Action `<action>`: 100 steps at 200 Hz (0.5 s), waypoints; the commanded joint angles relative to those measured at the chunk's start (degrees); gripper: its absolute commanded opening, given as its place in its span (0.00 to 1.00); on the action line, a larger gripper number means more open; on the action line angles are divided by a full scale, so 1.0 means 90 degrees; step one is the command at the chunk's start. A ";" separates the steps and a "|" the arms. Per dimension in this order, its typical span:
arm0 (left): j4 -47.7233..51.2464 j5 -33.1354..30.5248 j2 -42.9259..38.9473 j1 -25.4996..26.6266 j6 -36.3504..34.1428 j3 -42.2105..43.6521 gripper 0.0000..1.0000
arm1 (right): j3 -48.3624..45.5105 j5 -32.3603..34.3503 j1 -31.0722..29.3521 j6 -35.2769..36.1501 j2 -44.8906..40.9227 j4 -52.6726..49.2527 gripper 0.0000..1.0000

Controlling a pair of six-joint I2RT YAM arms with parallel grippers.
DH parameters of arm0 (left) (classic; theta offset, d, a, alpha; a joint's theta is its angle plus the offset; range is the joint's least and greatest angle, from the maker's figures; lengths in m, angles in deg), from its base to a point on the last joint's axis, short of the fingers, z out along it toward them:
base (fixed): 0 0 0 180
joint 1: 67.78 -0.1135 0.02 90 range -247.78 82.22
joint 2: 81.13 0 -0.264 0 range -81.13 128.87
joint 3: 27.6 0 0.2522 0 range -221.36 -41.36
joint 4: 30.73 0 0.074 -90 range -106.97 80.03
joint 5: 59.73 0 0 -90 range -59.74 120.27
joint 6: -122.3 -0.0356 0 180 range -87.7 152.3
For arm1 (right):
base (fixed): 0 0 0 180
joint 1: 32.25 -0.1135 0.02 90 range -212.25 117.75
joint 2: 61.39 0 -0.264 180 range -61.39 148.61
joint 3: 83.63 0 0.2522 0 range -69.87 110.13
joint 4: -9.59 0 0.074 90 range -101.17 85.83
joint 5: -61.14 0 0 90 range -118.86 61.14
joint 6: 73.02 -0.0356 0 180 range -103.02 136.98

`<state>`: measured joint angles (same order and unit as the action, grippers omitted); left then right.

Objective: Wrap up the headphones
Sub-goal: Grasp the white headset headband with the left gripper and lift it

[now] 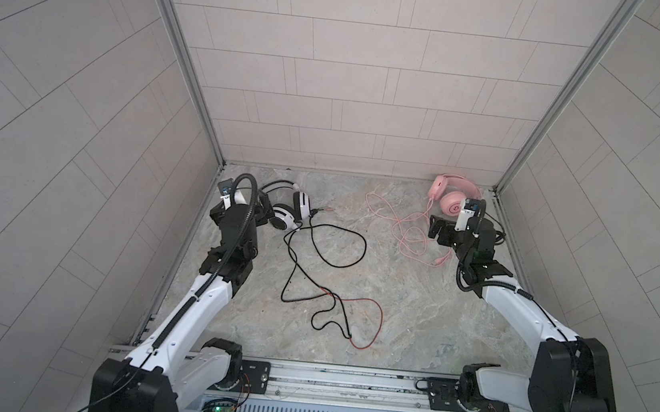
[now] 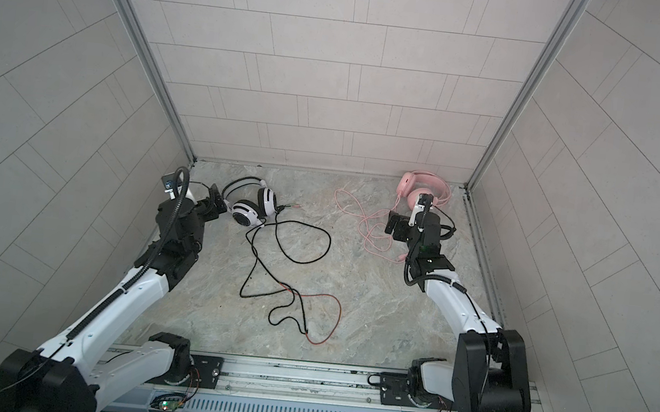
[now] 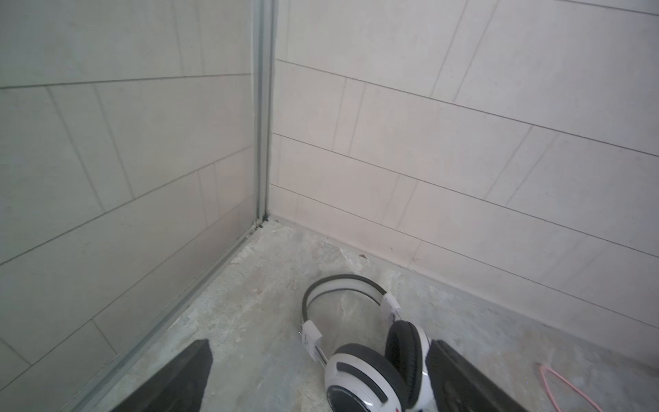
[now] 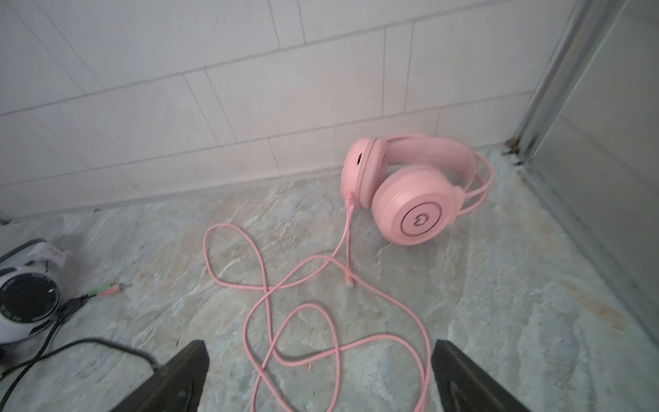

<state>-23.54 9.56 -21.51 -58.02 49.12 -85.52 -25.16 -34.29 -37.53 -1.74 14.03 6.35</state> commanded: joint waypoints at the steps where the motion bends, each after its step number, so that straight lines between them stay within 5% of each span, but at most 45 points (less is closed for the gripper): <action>1: 0.2373 0.0930 0.0457 -0.0039 0.0389 -0.1147 1.00 | 0.0475 -0.0924 -0.0052 -0.0373 0.0224 -0.0846 0.99; 56: 0.5908 0.1598 0.2830 -0.0496 -0.0309 -0.4444 1.00 | 0.0904 -0.1235 -0.0310 -0.0467 0.0563 -0.1075 0.99; 100: 0.6820 0.1793 0.4741 -0.1205 0.0057 -0.6192 1.00 | 0.1065 -0.1300 -0.0534 -0.0476 0.0692 -0.1091 0.99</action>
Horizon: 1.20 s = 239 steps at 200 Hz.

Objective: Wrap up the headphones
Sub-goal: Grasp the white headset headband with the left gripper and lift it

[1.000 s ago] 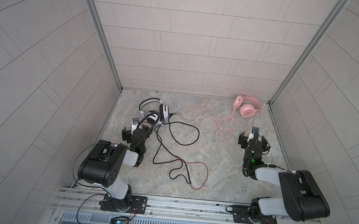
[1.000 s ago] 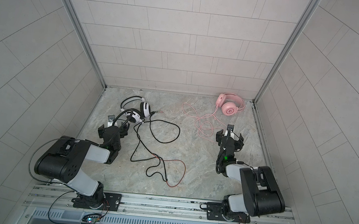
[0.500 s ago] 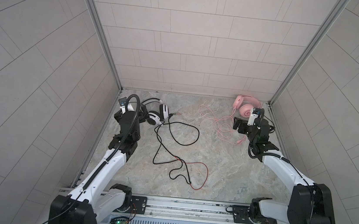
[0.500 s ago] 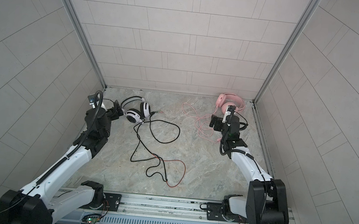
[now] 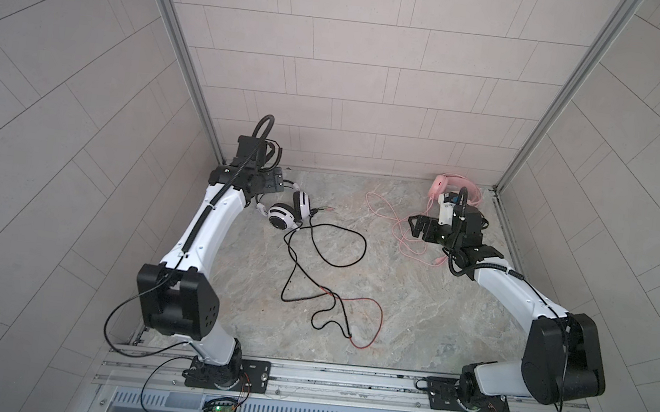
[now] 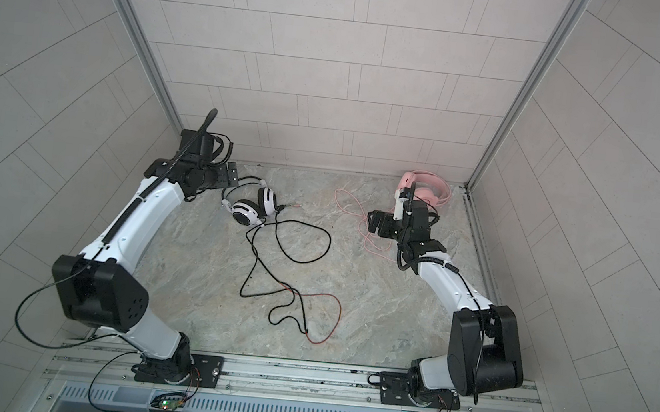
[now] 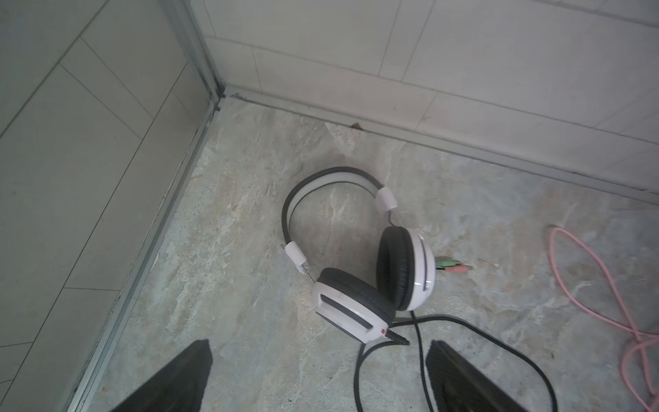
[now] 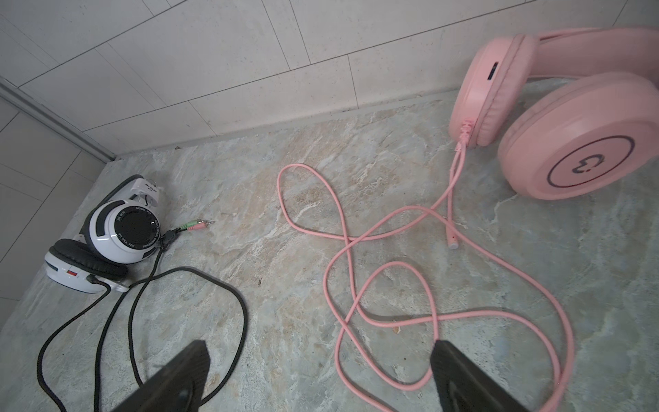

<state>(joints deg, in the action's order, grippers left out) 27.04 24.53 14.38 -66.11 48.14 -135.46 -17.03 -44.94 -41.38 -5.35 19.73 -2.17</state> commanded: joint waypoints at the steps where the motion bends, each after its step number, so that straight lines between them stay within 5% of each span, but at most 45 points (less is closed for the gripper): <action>1: 0.1197 0.0135 0.0798 -0.0309 0.0175 -0.0670 1.00 | 0.0168 -0.0118 -0.0108 -0.0072 0.0059 -0.0144 0.99; 81: 0.1990 0.1486 0.4422 -0.0907 0.0321 -0.3934 0.98 | 0.0329 0.0109 -0.0219 0.0210 -0.0078 -0.0524 0.99; 141: 0.1558 0.1589 0.5509 -0.0908 0.0347 -0.4534 0.82 | 0.0475 0.0139 -0.0217 0.0375 0.0088 -0.0758 0.99; 163: 0.1468 0.1610 0.5565 -0.0907 0.0277 -0.4434 0.69 | 0.0524 0.0197 -0.0221 0.0369 0.0169 -0.0752 0.99; 198: 0.0878 0.2290 0.5356 -0.0901 0.0336 -0.3905 0.31 | 0.0601 0.0083 -0.0220 0.0353 0.0354 -0.0759 0.99; 239: 0.0498 0.2365 0.4785 -0.0896 0.0186 -0.3377 0.03 | 0.0652 -0.0113 -0.0230 0.0296 0.0410 -0.0759 0.99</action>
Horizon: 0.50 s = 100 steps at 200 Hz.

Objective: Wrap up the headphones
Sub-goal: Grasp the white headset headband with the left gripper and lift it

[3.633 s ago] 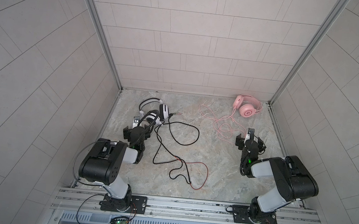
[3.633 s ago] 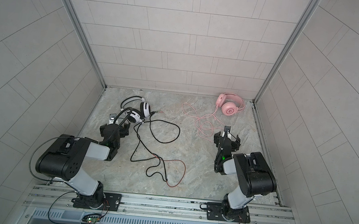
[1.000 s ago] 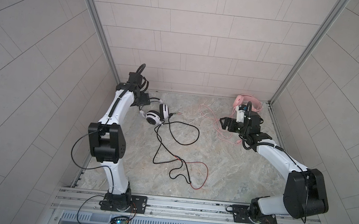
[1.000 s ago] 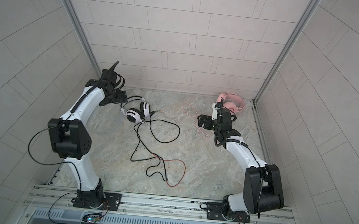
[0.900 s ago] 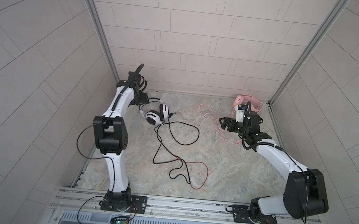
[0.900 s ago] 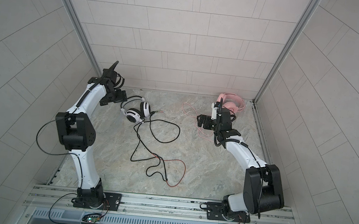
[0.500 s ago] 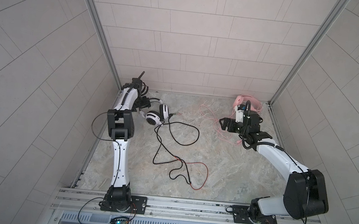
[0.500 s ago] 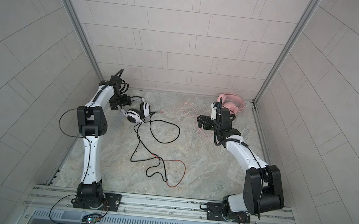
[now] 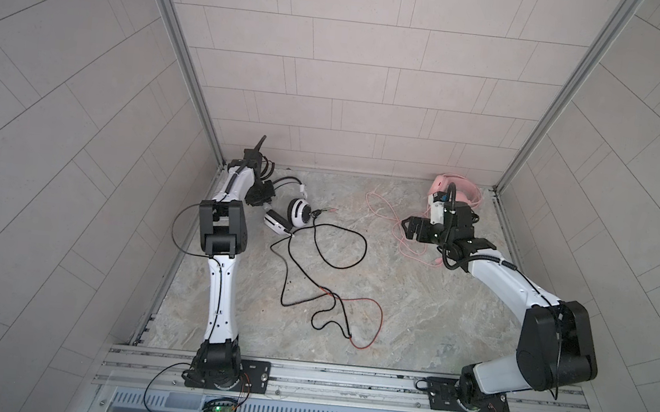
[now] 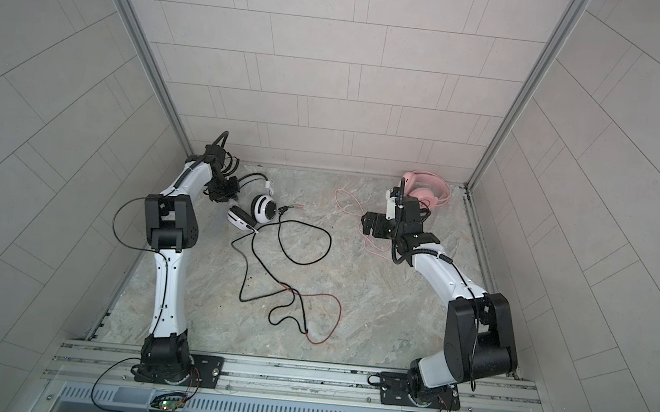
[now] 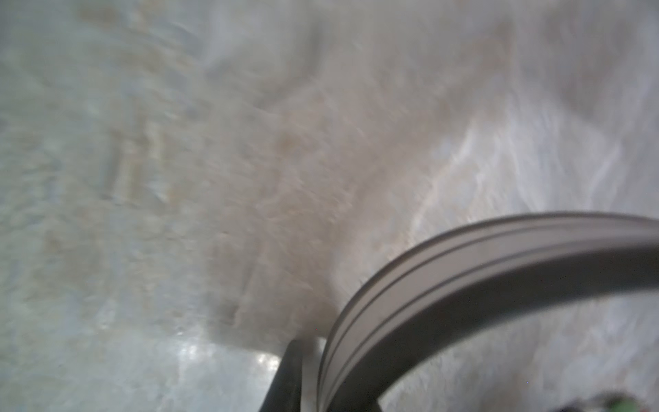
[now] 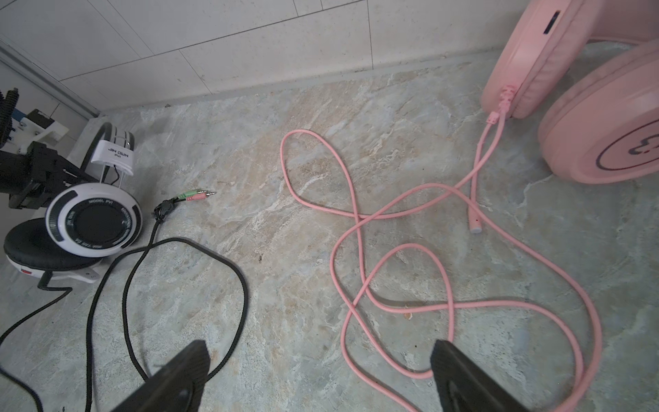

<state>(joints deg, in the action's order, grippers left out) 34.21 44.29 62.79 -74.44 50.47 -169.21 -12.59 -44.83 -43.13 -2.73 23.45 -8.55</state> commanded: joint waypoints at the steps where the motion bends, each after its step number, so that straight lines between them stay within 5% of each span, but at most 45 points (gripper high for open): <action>1: -0.0312 0.0170 -0.0617 0.0033 -0.0075 0.0395 0.03 | 0.0159 -0.0128 -0.0039 0.0003 -0.0003 -0.0050 0.99; 100: -0.1068 0.0993 -0.3630 0.0155 0.0627 0.1612 0.00 | 0.0245 -0.0998 -0.0444 0.0024 0.0160 0.0131 0.99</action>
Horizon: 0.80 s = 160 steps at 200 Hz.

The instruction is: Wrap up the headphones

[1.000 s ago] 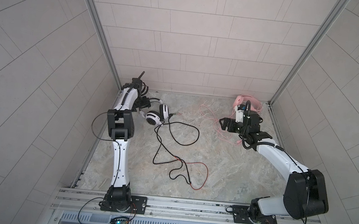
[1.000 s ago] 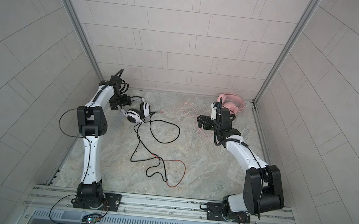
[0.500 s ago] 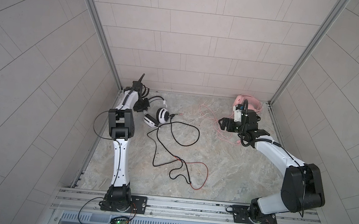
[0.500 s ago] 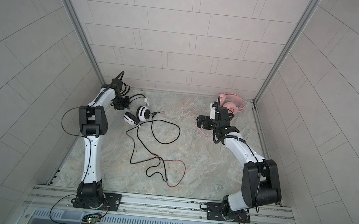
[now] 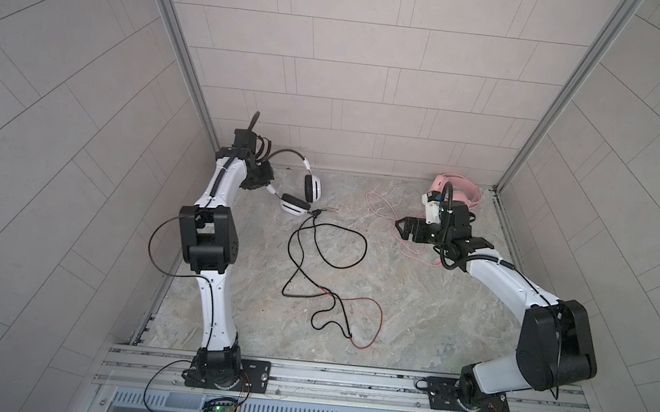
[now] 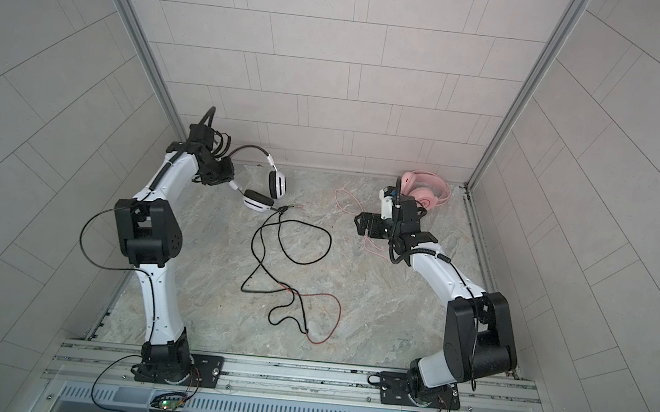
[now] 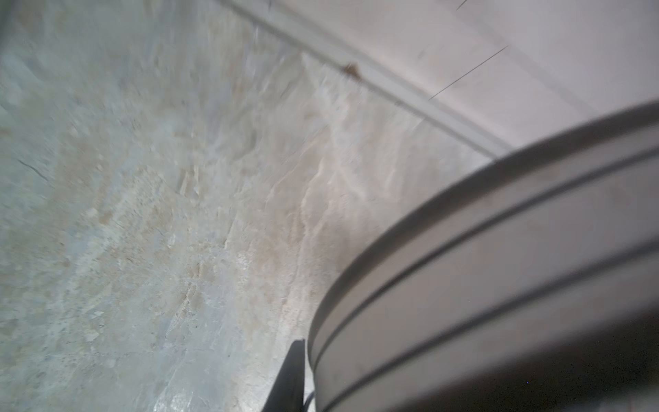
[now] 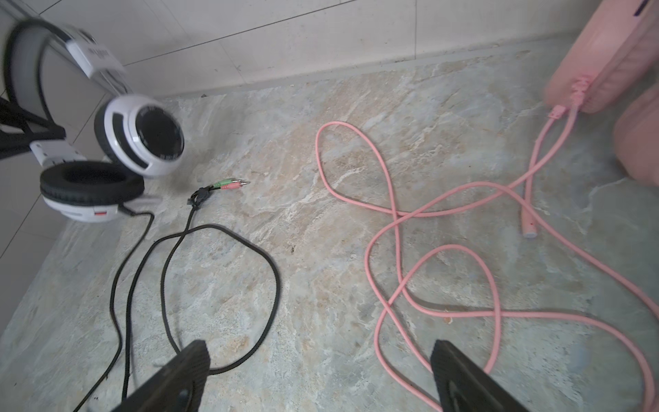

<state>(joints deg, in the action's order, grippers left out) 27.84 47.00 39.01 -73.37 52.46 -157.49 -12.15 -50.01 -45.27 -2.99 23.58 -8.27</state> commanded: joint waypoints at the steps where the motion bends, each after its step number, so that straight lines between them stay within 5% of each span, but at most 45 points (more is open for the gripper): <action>1: -0.0390 0.0720 -0.1006 0.0030 0.0430 0.0343 0.00 | 0.0198 -0.0443 -0.0225 0.0057 0.0147 0.0097 0.99; 40: -0.1432 0.1358 -0.2239 0.0014 0.1107 0.1706 0.00 | 0.0469 -0.1061 -0.0777 0.0009 0.0400 0.0140 0.99; 79: -0.1704 0.1374 -0.3114 0.0308 0.0824 0.2841 0.00 | 0.0951 -0.0804 -0.1561 -0.0405 0.0430 0.0586 0.99; 109: -0.2305 0.1657 -0.3175 0.0408 0.0817 0.3795 0.00 | 0.1570 -0.0426 -0.1958 -0.0804 0.0719 0.1173 0.99; 136: -0.2238 0.2074 -0.2858 0.0571 0.0866 0.3692 0.00 | 0.2331 -0.0295 -0.2087 -0.1121 0.1216 0.1135 0.99; 160: -0.1854 0.1575 -0.2859 0.0761 0.0678 0.3634 0.00 | 0.2890 0.0219 -0.2417 -0.0868 0.1476 0.0526 0.99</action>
<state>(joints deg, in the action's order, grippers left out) 12.04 61.03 14.68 -67.88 58.80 -122.83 9.79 -53.13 -64.37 -10.73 34.96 0.17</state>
